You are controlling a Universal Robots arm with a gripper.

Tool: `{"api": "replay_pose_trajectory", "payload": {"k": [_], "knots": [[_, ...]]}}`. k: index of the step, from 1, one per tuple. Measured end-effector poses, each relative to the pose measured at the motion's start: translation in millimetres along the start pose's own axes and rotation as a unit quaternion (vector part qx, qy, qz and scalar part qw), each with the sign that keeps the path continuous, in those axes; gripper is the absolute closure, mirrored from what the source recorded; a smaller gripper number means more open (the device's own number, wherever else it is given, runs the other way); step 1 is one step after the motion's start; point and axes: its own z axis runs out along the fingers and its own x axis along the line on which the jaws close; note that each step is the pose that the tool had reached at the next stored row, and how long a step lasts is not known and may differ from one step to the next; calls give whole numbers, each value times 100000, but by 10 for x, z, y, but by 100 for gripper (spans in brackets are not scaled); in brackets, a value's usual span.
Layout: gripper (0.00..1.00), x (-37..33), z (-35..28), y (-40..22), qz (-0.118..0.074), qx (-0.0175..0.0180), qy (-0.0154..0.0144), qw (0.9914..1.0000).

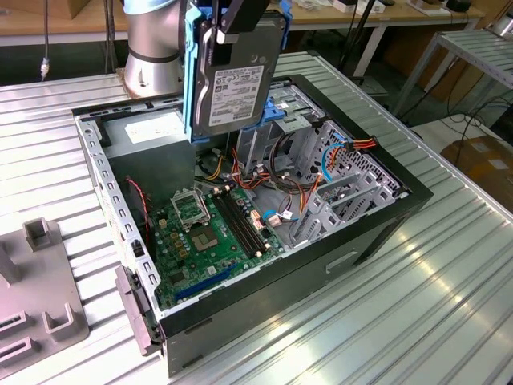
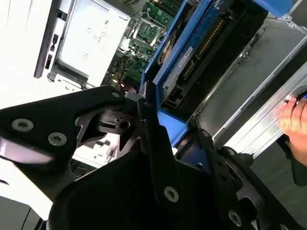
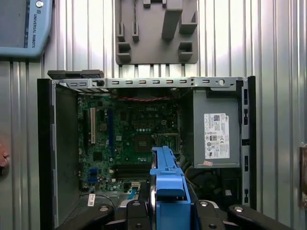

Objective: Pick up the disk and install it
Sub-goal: 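Insert the disk into the insertion slot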

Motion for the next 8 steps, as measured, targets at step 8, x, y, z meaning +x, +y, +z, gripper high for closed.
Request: {"api": "replay_pose_trajectory", "payload": {"k": [8], "knots": [[63,115,2,-2,1,1,-1,100000]]}}
